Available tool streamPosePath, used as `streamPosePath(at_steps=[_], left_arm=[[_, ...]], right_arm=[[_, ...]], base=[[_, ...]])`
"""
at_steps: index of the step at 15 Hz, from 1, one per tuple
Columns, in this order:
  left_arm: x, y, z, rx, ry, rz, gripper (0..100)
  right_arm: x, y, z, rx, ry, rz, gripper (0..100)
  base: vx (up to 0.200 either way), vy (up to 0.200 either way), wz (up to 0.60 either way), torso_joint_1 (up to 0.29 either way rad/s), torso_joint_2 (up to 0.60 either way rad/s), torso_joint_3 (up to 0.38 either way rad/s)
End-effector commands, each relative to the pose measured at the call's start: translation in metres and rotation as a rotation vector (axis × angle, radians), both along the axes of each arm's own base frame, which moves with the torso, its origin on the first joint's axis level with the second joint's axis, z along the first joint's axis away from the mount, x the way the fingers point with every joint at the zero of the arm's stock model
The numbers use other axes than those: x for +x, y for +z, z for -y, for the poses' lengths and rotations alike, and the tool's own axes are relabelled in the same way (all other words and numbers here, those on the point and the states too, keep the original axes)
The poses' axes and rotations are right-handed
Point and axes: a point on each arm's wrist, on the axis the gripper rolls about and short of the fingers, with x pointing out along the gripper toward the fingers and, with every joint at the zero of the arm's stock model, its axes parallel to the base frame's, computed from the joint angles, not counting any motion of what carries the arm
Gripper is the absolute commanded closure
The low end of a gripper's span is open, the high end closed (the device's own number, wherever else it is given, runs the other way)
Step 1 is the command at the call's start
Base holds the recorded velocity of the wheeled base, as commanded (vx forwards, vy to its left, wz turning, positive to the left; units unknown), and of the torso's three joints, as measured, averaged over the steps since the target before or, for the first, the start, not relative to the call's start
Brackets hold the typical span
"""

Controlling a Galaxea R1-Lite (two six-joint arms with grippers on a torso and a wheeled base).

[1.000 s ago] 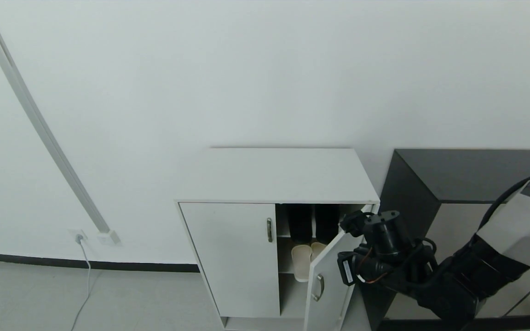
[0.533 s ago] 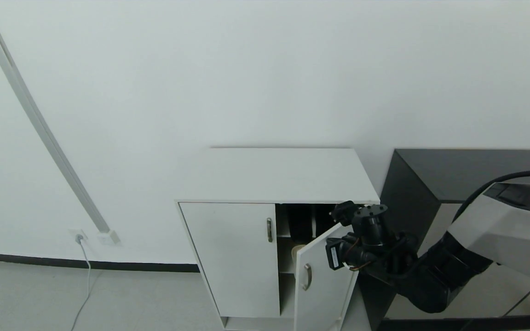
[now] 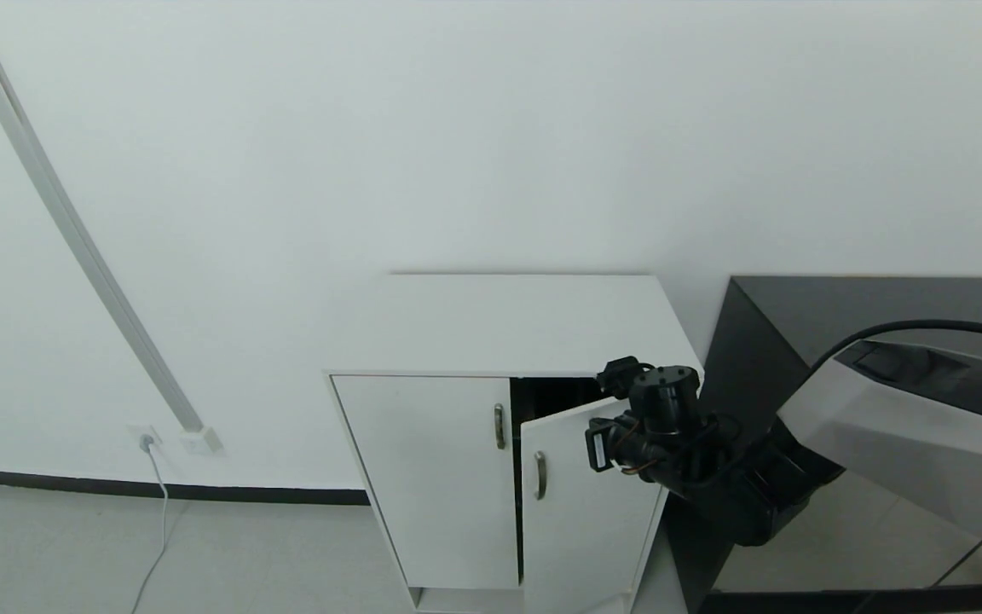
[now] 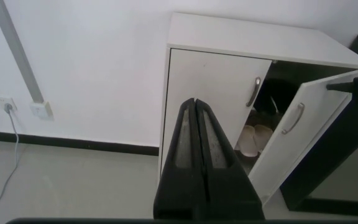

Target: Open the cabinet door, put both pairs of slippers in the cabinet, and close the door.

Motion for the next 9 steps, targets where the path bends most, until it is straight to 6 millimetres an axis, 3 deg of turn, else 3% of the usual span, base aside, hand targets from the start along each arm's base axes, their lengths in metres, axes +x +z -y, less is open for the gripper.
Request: streamPosePath(at_steps=[1,9], left_arm=[[0.000,0.000,0.000,0.000,0.001,0.000,100],[0.000,0.000,0.000,0.000,0.001,-0.002,100]], right_arm=[[0.009,-0.006,0.000,0.000,-0.011,0.000,100],[0.022,-0.011,0.003,0.011,-0.033,0.012,100]], base=[[0.000,0.000,0.00,0.000,0.00,0.000],[0.000,0.000,0.00,0.000,0.00,0.000]])
